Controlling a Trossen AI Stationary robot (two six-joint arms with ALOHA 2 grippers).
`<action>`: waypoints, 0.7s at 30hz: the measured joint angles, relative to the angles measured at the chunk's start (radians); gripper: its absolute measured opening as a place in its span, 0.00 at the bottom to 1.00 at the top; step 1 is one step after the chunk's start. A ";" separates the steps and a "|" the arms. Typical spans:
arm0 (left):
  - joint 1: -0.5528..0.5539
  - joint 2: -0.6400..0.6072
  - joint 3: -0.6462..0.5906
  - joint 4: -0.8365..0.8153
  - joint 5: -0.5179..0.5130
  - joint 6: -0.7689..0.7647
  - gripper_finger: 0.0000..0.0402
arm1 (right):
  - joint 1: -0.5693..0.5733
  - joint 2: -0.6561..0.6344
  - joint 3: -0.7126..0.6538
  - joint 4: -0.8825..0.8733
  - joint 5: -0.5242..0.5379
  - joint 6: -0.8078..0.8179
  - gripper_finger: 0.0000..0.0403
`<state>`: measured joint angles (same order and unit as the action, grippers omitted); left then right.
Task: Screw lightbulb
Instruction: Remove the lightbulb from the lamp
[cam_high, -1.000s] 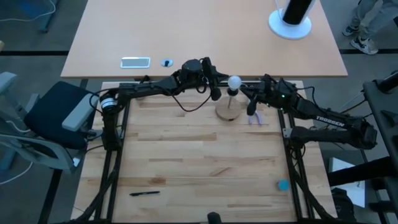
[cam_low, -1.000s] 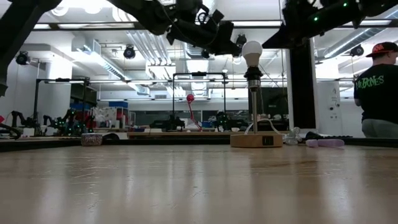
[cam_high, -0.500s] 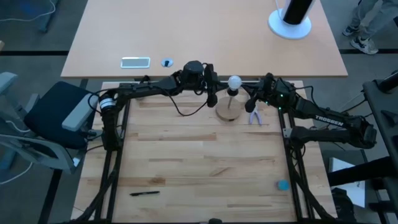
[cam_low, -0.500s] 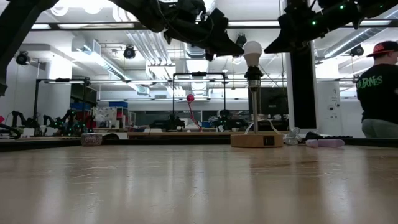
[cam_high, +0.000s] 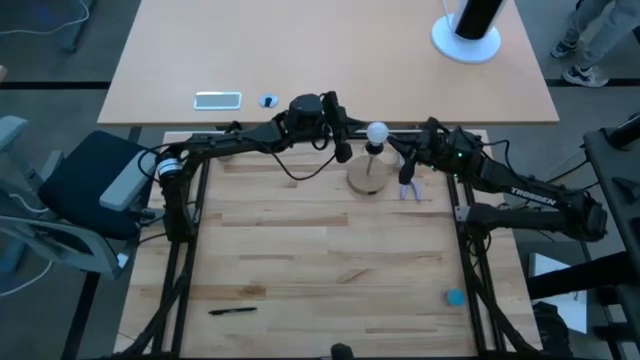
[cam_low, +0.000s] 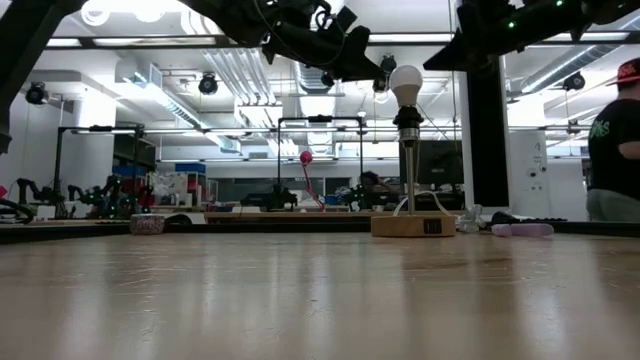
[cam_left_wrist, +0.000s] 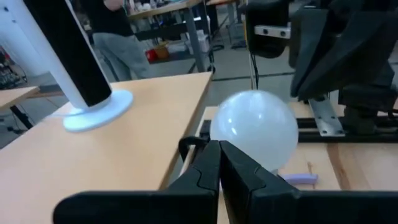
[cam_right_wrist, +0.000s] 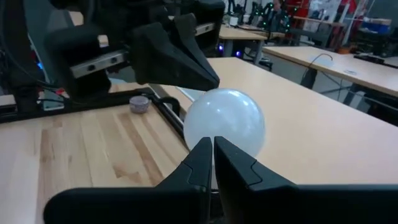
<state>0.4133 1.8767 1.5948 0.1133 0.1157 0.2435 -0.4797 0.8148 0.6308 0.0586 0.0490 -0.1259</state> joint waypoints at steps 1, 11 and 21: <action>0.000 0.000 0.000 -0.001 0.001 0.000 0.00 | 0.000 0.009 0.000 0.005 0.000 -0.003 0.03; -0.012 0.001 0.000 -0.026 0.040 0.027 0.00 | 0.000 0.071 0.000 0.038 0.003 -0.001 0.03; -0.029 -0.003 0.000 -0.087 0.123 0.043 0.00 | -0.001 0.059 0.000 0.021 0.031 0.015 0.03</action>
<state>0.3843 1.8732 1.5944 0.0262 0.2389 0.2863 -0.4805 0.8734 0.6308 0.0795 0.0798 -0.1112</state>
